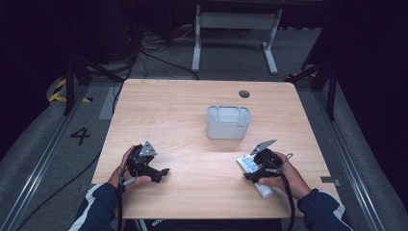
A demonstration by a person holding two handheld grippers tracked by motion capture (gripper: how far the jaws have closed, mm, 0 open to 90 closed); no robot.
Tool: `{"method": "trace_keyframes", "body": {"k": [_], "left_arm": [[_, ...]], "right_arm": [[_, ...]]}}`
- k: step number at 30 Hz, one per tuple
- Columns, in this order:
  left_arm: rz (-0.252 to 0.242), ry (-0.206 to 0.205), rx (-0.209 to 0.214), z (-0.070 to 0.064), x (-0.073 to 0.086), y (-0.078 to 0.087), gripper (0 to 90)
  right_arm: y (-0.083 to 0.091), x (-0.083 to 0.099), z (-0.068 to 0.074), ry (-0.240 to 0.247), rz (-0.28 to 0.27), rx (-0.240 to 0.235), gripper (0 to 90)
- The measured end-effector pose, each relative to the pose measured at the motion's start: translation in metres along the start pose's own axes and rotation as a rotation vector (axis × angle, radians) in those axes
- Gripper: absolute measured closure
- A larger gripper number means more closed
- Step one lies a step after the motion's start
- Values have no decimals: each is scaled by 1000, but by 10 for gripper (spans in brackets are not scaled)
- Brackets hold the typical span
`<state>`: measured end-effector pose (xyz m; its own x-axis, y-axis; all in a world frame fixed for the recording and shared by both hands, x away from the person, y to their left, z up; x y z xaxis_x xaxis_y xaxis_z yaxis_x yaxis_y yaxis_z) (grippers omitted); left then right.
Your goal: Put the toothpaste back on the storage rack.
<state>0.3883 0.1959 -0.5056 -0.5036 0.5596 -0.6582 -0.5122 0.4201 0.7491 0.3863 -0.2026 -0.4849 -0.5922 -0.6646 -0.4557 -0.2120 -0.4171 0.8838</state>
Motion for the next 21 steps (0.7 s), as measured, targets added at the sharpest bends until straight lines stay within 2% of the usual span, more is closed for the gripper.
{"method": "trace_keyframes", "body": {"k": [7, 11, 21], "left_arm": [[0, 0, 0, 0, 0, 0, 5], [-1, -1, 2, 0, 0, 0, 5], [1, -6, 7, 1, 0, 0, 4]], "right_arm": [[-3, -6, -1, 14, 17, 5, 249], [-4, -11, 1, 21, 27, 5, 284], [-4, -18, 11, 111, 74, -42, 397]]}}
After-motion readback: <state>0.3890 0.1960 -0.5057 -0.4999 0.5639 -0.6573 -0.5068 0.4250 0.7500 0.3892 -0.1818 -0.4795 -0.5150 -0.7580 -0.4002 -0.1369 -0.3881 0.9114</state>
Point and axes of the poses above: each handheld gripper's, and its own axes: y roughly backward along the jaws, x roughly out of its underside, z roughly to its left, the point moved 3 cm from there along -y, roughly forward along the jaws, and after that the axes turned 6 degrees about -x, right-handed, at the moved point
